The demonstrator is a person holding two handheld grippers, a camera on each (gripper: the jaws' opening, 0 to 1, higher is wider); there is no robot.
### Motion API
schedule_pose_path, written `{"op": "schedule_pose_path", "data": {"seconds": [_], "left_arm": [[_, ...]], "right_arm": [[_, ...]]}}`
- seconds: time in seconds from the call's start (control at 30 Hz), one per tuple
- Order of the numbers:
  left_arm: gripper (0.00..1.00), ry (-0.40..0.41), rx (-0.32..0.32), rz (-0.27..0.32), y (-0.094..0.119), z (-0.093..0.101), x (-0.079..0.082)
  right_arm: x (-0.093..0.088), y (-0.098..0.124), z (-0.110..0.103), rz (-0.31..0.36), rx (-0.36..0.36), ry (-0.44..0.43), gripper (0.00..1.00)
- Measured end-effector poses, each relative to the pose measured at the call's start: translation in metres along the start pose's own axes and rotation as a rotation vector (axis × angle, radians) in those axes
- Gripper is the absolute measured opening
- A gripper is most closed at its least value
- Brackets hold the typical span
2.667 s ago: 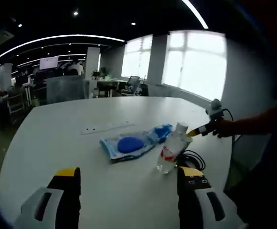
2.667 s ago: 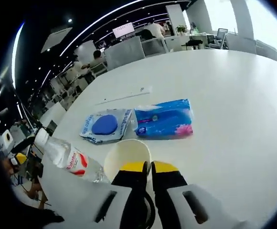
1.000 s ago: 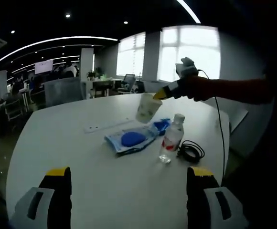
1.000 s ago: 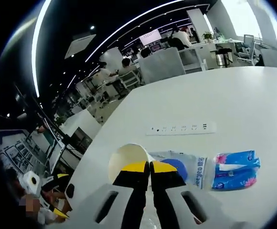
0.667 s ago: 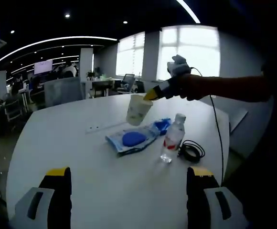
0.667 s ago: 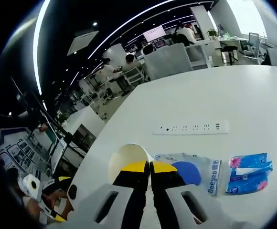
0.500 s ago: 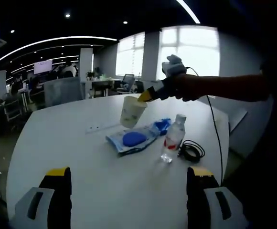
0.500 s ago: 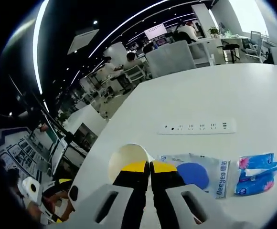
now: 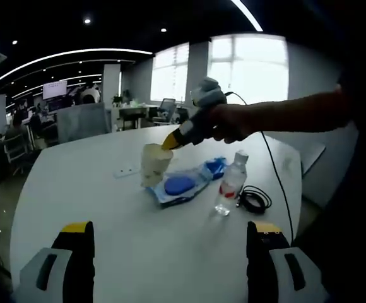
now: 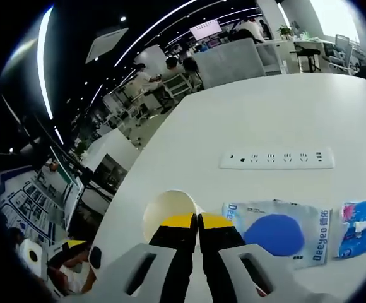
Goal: Arrange the tabletop items into an orderly group along one side of the table until the central work area is clear of visible clutter.
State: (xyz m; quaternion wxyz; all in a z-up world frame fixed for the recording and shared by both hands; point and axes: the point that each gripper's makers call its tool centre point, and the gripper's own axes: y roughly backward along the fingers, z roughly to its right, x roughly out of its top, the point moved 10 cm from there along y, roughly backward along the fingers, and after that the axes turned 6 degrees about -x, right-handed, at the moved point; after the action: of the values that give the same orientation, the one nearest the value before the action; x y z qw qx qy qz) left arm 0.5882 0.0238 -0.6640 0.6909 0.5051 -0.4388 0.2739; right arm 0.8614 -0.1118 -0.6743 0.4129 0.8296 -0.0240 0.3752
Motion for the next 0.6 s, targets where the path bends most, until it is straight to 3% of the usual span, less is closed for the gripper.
{"op": "schedule_pose_path", "data": {"seconds": [0.6], "left_arm": [[0.99, 0.001, 0.005, 0.004, 0.006, -0.013, -0.001]], "right_arm": [[-0.016, -0.05, -0.007, -0.071, -0.072, -0.051, 0.0]]}}
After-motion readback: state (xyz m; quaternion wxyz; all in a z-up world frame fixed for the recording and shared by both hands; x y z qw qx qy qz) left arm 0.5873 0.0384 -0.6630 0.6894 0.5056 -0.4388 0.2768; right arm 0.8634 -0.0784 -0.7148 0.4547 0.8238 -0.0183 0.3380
